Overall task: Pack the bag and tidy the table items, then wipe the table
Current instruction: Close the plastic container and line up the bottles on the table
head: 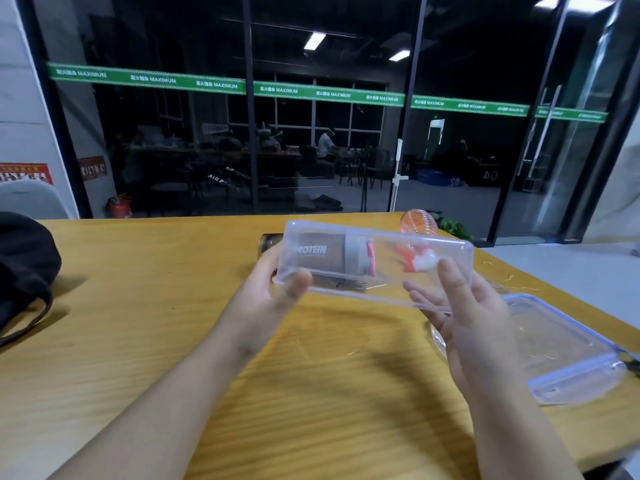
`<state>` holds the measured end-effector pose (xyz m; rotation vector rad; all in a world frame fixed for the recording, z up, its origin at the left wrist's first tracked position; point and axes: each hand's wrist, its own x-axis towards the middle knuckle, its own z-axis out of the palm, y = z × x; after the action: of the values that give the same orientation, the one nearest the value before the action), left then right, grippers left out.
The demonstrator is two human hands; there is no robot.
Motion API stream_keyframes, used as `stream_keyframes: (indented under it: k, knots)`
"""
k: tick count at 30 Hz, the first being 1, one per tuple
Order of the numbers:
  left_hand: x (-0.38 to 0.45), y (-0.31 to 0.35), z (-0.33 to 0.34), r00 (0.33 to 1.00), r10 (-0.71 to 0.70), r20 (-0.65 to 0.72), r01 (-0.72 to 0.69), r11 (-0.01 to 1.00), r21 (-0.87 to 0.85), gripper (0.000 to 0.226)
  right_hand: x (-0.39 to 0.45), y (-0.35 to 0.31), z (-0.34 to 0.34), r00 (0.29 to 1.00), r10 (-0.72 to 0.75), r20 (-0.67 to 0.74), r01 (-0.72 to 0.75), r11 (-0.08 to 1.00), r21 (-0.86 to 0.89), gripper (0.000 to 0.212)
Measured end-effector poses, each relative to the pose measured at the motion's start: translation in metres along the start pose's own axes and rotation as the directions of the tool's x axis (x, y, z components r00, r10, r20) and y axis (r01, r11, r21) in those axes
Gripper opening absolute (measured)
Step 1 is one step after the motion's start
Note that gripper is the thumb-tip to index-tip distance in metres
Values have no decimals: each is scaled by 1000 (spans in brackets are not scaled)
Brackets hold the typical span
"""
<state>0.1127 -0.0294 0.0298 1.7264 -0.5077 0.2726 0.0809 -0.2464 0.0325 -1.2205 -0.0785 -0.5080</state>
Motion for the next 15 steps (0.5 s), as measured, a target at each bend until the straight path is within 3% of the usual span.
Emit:
stream_keyframes:
  k: [1, 3, 6, 10, 15]
  knots:
    - [0, -1, 0, 1000, 19, 7, -19, 999, 29, 88, 0, 1, -1, 999, 23, -36, -22, 999, 34, 36]
    - [2, -5, -3, 997, 71, -19, -68, 992, 106, 99, 1, 2, 0, 994, 75, -79, -67, 993, 99, 18]
    - [0, 0, -7, 981, 188, -40, -176, 962, 209, 91, -1, 0, 2, 990, 109, -90, -101, 991, 91, 16]
    - [-4, 4, -8, 954, 285, -91, -268, 950, 162, 73, -3, -2, 4, 985, 133, -113, -136, 990, -24, 20]
    - [0, 0, -8, 923, 371, -99, -342, 912, 227, 81, -12, -9, 10, 985, 115, -127, -120, 992, -32, 16]
